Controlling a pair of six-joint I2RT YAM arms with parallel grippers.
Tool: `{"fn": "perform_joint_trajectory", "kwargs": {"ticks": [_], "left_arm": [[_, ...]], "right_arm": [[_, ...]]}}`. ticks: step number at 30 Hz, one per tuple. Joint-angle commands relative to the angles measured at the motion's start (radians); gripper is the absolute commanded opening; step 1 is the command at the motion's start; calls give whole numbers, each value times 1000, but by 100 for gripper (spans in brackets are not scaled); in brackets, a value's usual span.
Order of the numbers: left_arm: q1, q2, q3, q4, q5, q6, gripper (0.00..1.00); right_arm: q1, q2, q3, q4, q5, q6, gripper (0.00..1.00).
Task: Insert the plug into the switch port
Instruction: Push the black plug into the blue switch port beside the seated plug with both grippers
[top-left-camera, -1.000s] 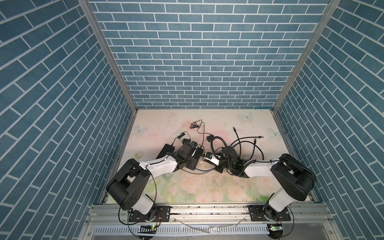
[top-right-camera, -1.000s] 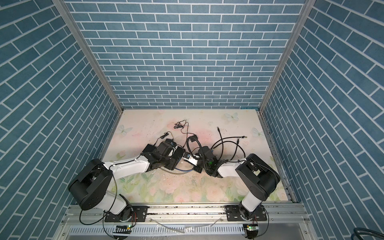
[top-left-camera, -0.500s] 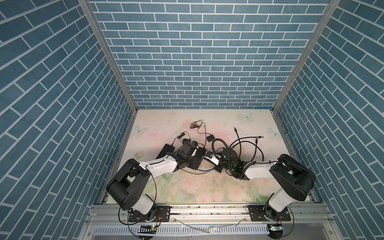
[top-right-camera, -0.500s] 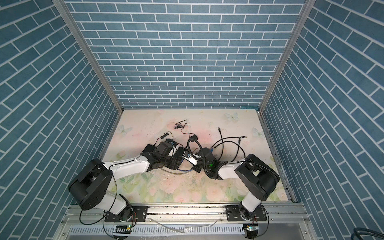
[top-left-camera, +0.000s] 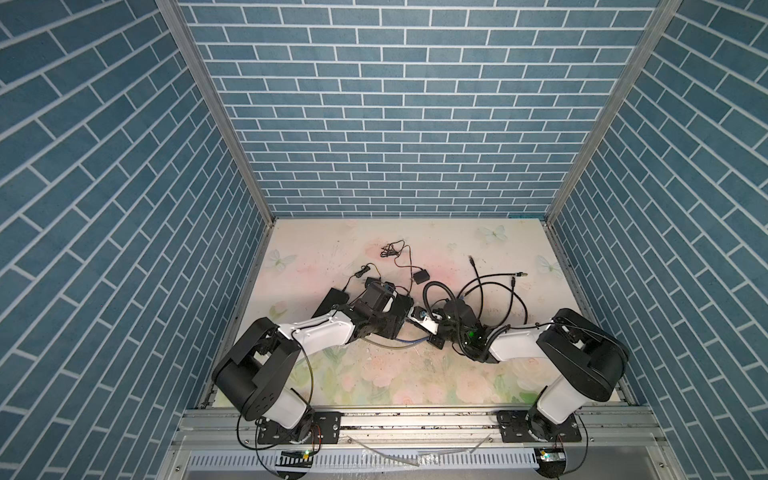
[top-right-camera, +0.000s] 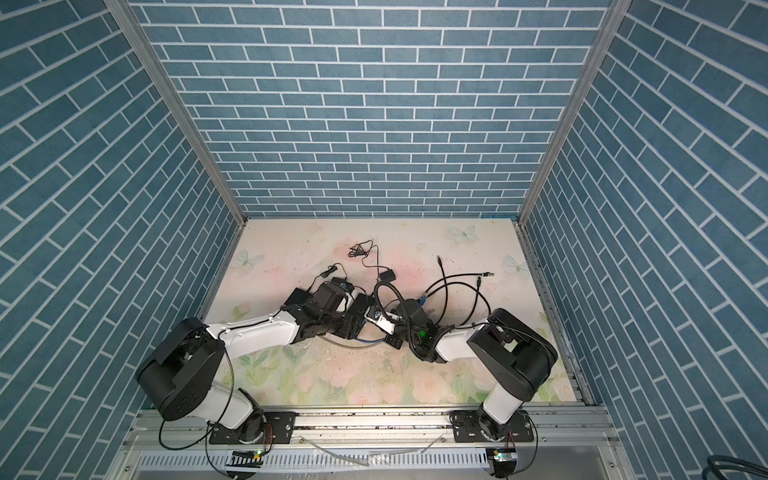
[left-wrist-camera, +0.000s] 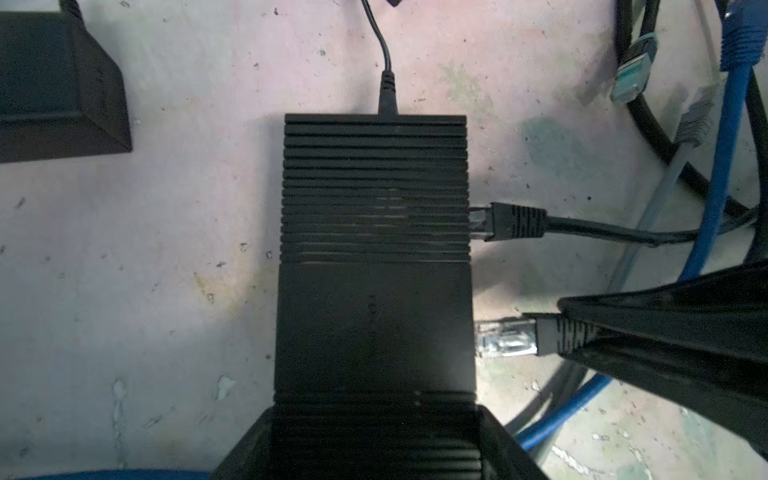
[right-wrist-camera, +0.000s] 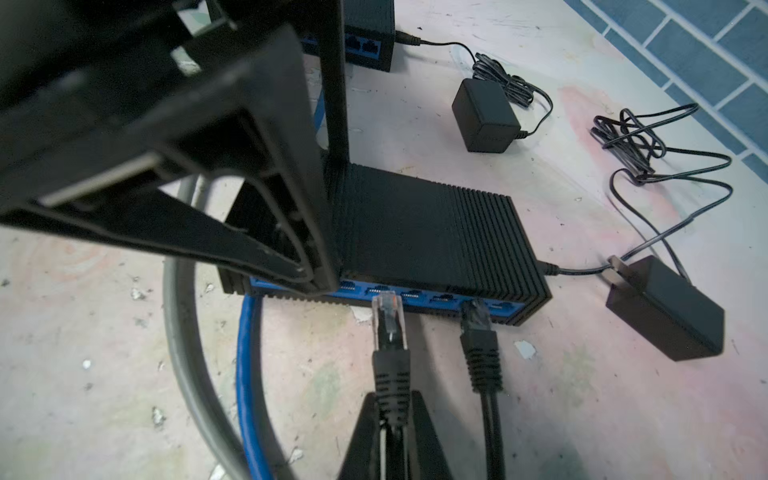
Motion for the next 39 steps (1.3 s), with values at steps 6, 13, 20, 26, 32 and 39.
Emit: {"fn": "perform_joint_trajectory", "kwargs": {"ticks": [6,13,20,26,32,39], "left_arm": [[5,-28,3,39,26,4,41],[5,-42,-10,54,50,29,41],[5,-62,-28,93,72,34,40],[4,-70,-58,117,76,34,39],[3,-86,-70,131,106,42,39],[-9,-101,-89,192,140,39,39]], "right_arm": [[13,0,2,35,6,28,0],[12,26,31,62,38,40,0],[12,46,78,34,29,61,0],[12,37,98,59,19,94,0],[13,48,128,58,40,96,0],[18,59,166,38,-27,98,0]]}}
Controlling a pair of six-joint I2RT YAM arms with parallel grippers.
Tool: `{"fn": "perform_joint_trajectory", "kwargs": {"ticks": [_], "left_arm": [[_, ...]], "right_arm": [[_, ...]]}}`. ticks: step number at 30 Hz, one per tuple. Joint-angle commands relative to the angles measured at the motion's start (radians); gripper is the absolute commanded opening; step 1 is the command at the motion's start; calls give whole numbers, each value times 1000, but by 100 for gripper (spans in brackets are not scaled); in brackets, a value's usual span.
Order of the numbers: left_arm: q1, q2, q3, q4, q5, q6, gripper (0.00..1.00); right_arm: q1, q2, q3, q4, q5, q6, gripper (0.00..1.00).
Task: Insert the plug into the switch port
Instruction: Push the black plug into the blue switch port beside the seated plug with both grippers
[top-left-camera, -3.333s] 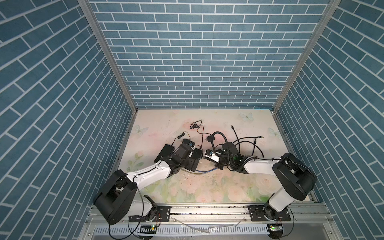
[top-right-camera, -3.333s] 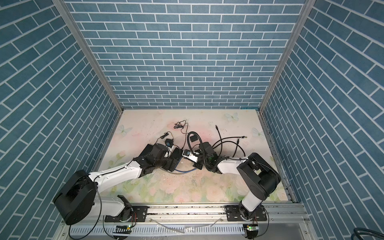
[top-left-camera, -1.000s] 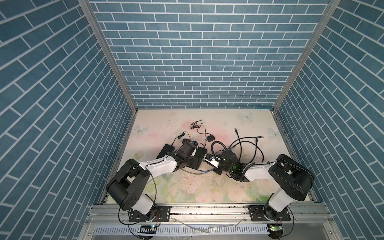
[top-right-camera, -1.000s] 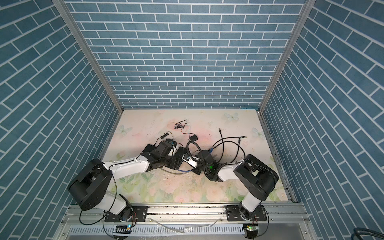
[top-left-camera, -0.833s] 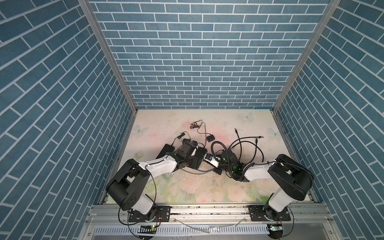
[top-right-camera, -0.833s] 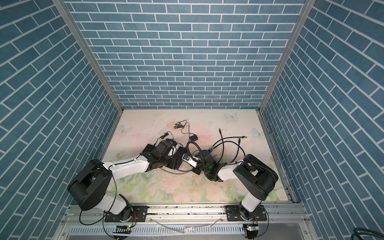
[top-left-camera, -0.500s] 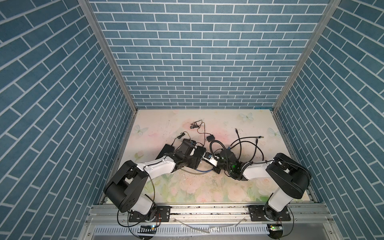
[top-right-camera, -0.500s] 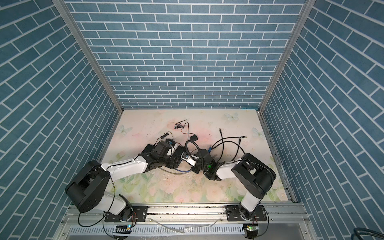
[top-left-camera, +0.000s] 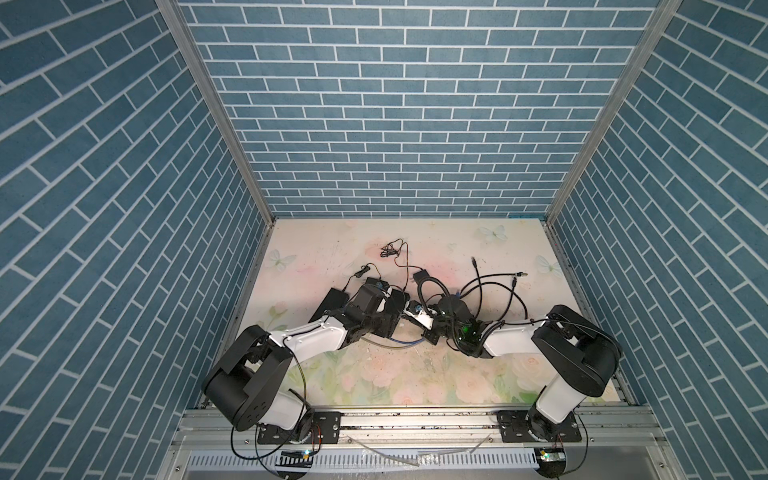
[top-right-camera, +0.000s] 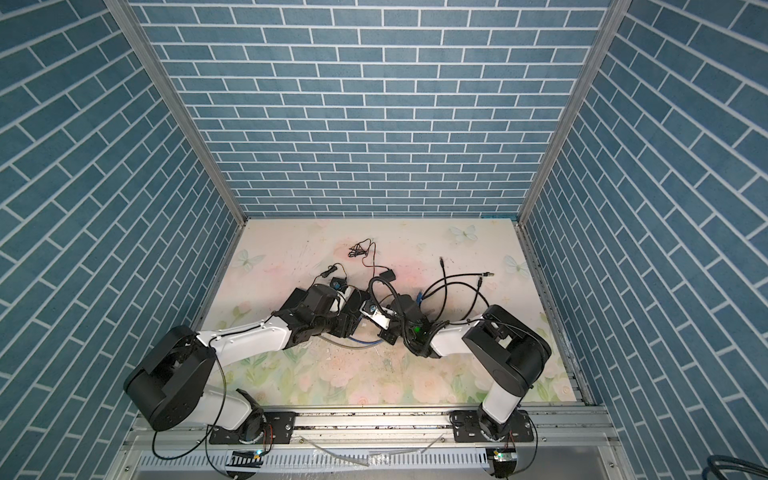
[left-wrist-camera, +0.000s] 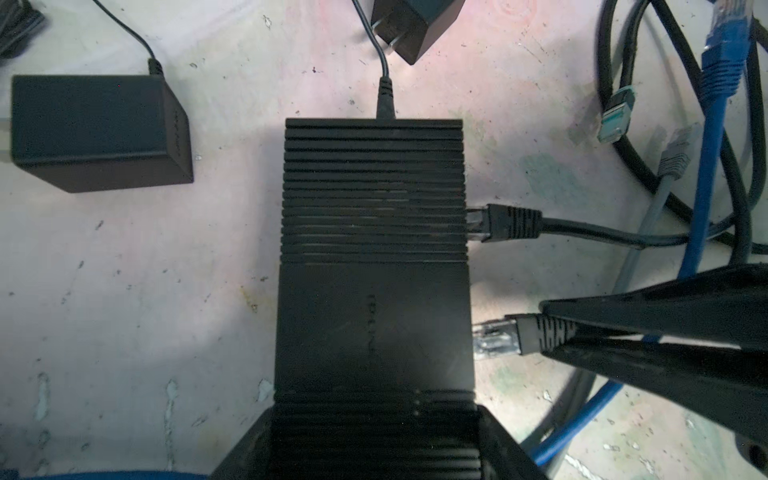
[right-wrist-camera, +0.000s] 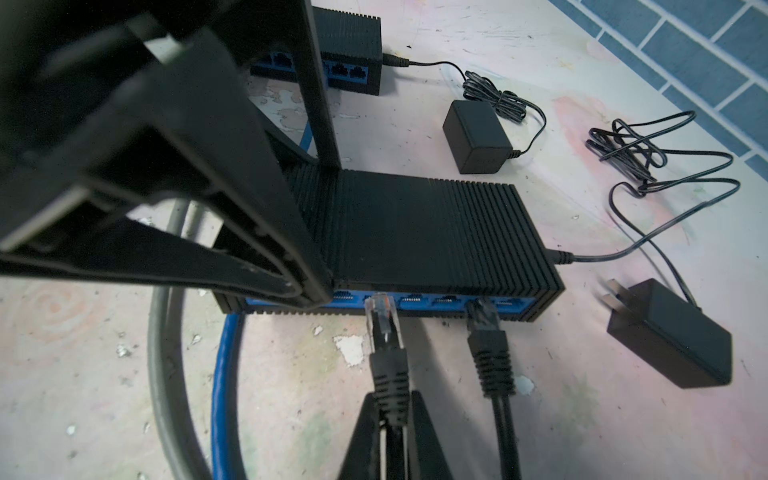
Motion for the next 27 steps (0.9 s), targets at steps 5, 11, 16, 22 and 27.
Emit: {"fn": "perform_joint_trajectory", "kwargs": {"ticks": [5,11,16,22,27], "left_arm": [[-56,-40,0,125,170,11,39],[-57,-59,-8,154,169,-15,38],[-56,-70,-18,150,149,-18,38],[-60,-84,-28,196,226,-10,38],[-85,-90,-8,201,330,49,38]], "right_arm": [[23,31,100,74,-50,43,0],[26,27,77,165,-28,100,0],[26,4,69,189,-7,151,0],[27,13,101,138,-61,116,0],[31,41,117,141,-111,25,0]]}}
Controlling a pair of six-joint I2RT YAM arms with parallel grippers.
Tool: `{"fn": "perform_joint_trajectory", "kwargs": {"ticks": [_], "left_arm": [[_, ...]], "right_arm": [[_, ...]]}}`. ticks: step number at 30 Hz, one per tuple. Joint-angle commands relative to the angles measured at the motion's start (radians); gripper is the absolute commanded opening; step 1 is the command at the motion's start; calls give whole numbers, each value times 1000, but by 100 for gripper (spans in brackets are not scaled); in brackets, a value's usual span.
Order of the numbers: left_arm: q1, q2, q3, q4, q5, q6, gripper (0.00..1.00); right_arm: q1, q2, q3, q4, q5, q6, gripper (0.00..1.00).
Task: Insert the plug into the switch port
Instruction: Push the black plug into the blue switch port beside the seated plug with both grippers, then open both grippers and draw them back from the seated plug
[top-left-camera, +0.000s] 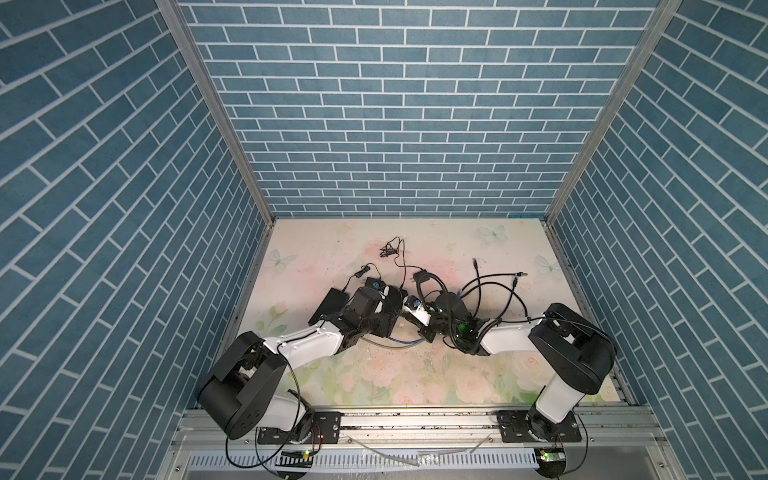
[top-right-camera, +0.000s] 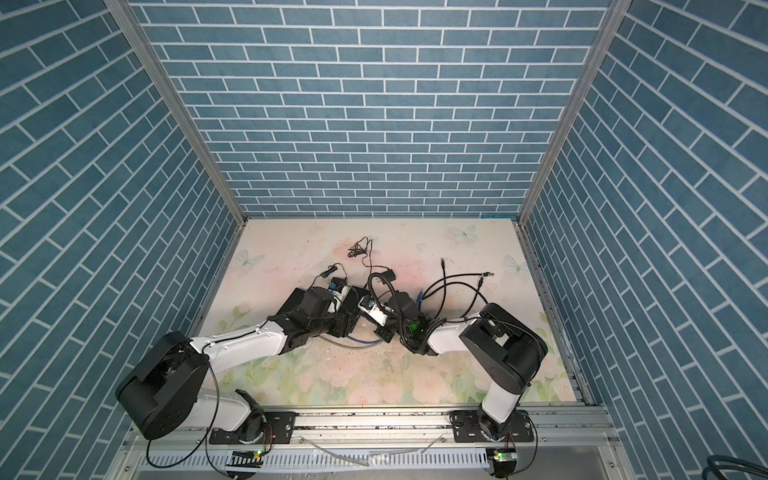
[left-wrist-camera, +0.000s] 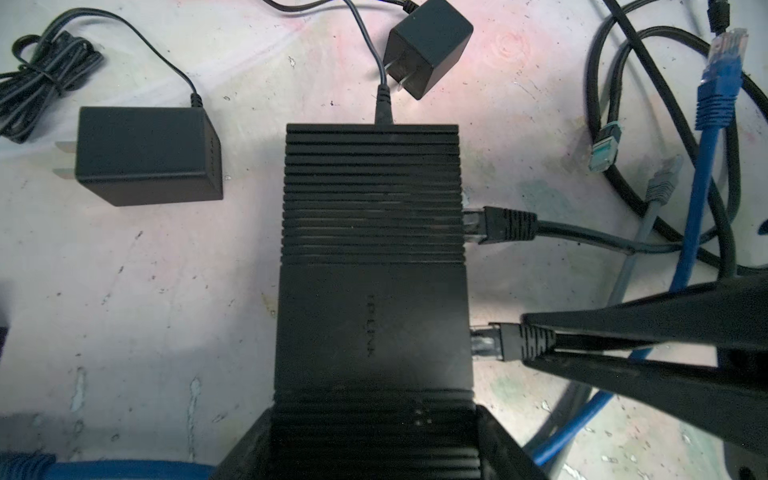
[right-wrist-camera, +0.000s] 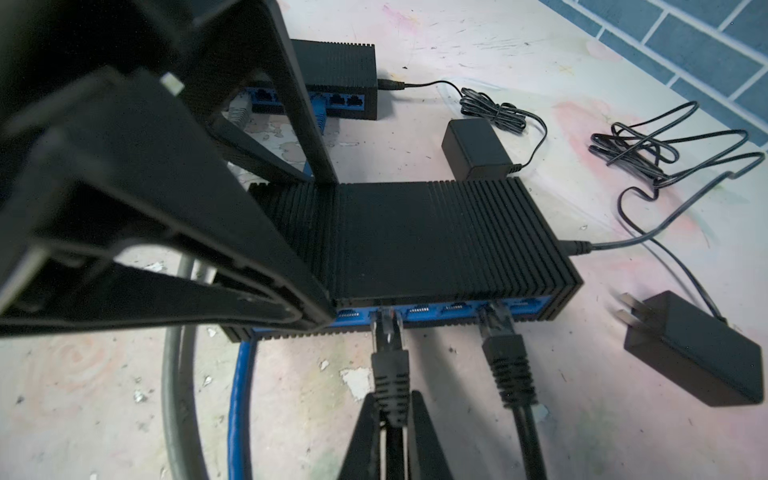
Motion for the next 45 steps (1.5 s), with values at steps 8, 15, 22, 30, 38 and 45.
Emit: {"fn": "perform_joint_trajectory", "kwargs": {"ticks": [8,15,22,30,38,45], "left_arm": [[-130,-27,47,217,431,51,38],[-165,21,55,276,427,19,38],[-169,19,51,357,483,-9,38],[-162,15,88,139,265,35,38],[-95,51,92,7,26,-32,38],[-44,90,113,-53,-136,-88,39]], "right_arm": [[32,58,119,244,-65,-49,0],[42,71,151,316,-27,-56,0],[49,92,182,311,-40,-84,0],[47,114,185,219,-19,-151,0],[45,102,130,183,85,-131,10],[34,55,118,91,168,-123,28]]}}
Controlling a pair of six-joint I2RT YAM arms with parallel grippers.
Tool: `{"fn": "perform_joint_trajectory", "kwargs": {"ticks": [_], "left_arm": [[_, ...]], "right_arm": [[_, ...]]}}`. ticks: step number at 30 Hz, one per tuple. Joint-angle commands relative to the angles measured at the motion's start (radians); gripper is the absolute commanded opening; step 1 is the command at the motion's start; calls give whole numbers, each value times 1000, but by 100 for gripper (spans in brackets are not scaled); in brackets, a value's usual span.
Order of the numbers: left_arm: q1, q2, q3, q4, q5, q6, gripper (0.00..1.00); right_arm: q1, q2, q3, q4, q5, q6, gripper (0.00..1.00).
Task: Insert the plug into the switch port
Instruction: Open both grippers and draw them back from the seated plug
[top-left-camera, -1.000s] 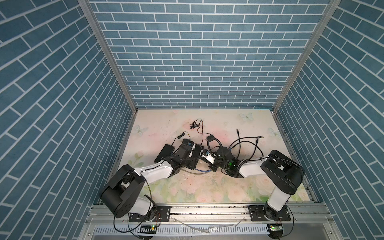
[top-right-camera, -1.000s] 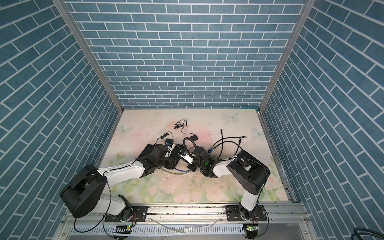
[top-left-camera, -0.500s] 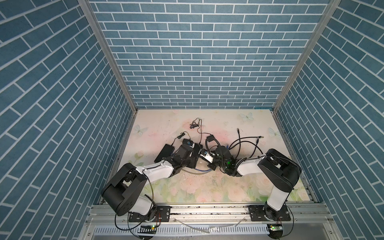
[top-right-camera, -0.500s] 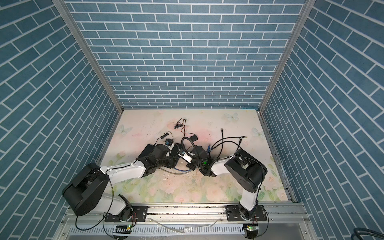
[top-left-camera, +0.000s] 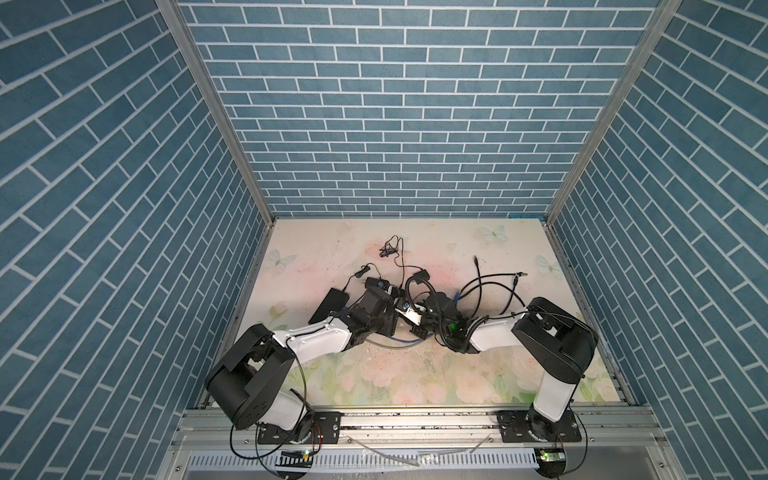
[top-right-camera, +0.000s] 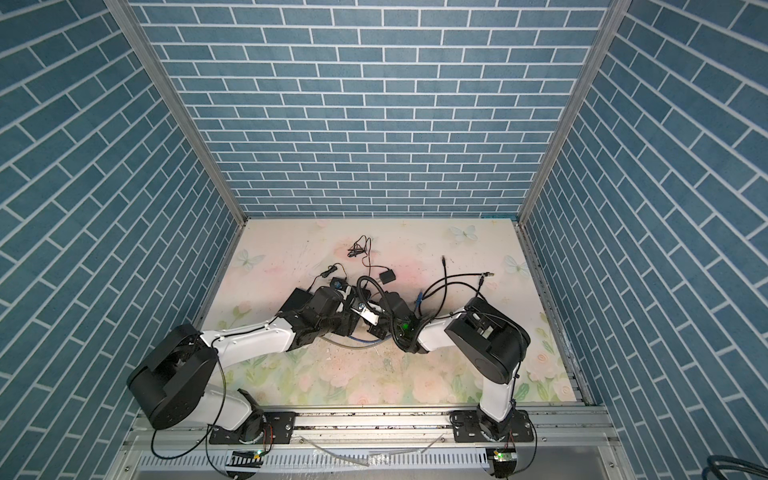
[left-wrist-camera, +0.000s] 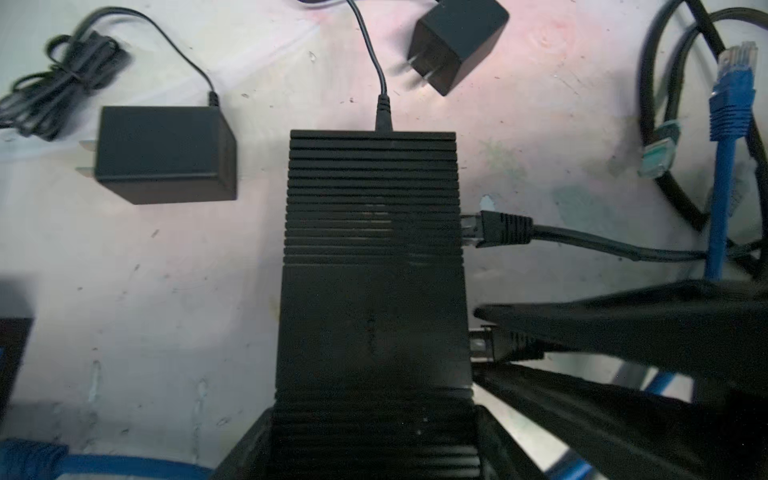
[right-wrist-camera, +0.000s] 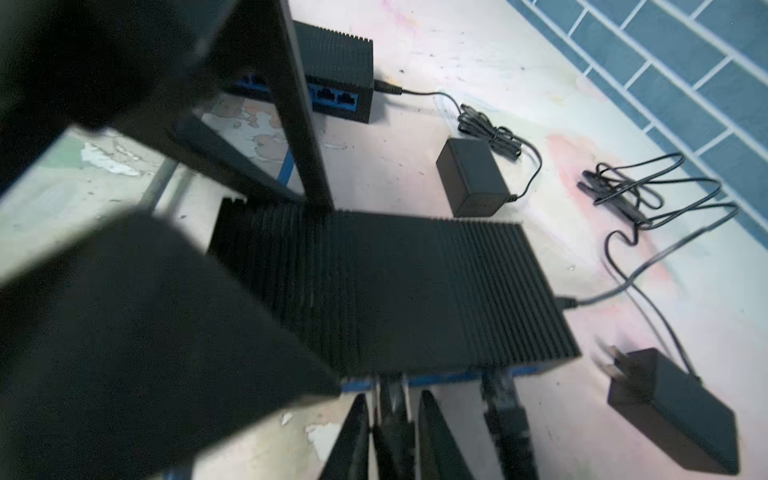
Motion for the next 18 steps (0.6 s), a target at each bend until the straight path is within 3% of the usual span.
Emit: {"fn": "perform_joint_trajectory", "kwargs": {"ticks": [1,8,18], "left_arm": [[12,26,49,-7,-14,-34,39],[82,51,44,-10,-48,-68,39],[94,76,57,-44,-58,-42,49]], "right_arm": [[-2,-59,41,21,59,0,31],[-67,-179,34,-187,55,43,40],[-242,-347,-1,-420,53,130,40]]}}
